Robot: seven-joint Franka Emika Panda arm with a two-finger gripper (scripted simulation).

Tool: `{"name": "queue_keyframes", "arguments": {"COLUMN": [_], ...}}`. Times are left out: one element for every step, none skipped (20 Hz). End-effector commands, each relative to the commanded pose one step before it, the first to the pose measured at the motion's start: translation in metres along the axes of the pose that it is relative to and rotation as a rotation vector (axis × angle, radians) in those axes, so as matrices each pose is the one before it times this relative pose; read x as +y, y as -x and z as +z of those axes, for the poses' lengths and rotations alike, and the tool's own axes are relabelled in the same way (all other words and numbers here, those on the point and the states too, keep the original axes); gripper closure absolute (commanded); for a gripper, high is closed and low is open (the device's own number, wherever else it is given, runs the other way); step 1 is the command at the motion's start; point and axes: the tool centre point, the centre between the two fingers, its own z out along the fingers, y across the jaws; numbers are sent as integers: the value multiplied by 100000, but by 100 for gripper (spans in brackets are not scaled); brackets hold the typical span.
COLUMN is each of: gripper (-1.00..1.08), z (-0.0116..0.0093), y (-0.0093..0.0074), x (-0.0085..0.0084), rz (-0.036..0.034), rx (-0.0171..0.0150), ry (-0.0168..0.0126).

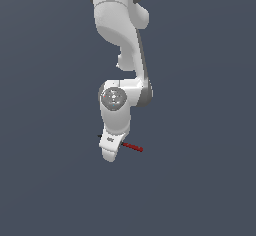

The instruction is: Pick up the object and move it to a goal position.

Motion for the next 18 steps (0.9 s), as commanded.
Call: {"name": "queue_keyframes", "arguments": {"gripper": [108, 108, 108, 108, 108, 108, 108, 108, 108, 108, 108, 108, 108, 108, 108, 108, 108, 108], "z": [-1442, -492, -448, -406, -365, -326, -290, -257, -234, -196, -168, -142, -118, -99, -72, -51, -30, -10], "y": [-349, -122, -112, -102, -92, -83, -75, -67, -39, -52, -45, -38, -32, -28, -20, -14, -8, -3], "x": [1193, 432, 398, 364, 331, 300, 271, 243, 221, 191, 166, 142, 119, 95, 75, 53, 32, 11], "rz": [-12, 0, 0, 0, 0, 0, 0, 0, 38, 0, 0, 0, 0, 7, 0, 0, 0, 0], "rx": [35, 0, 0, 0, 0, 0, 0, 0, -50, 0, 0, 0, 0, -63, 0, 0, 0, 0], "ry": [21, 0, 0, 0, 0, 0, 0, 0, 28, 0, 0, 0, 0, 26, 0, 0, 0, 0]}}
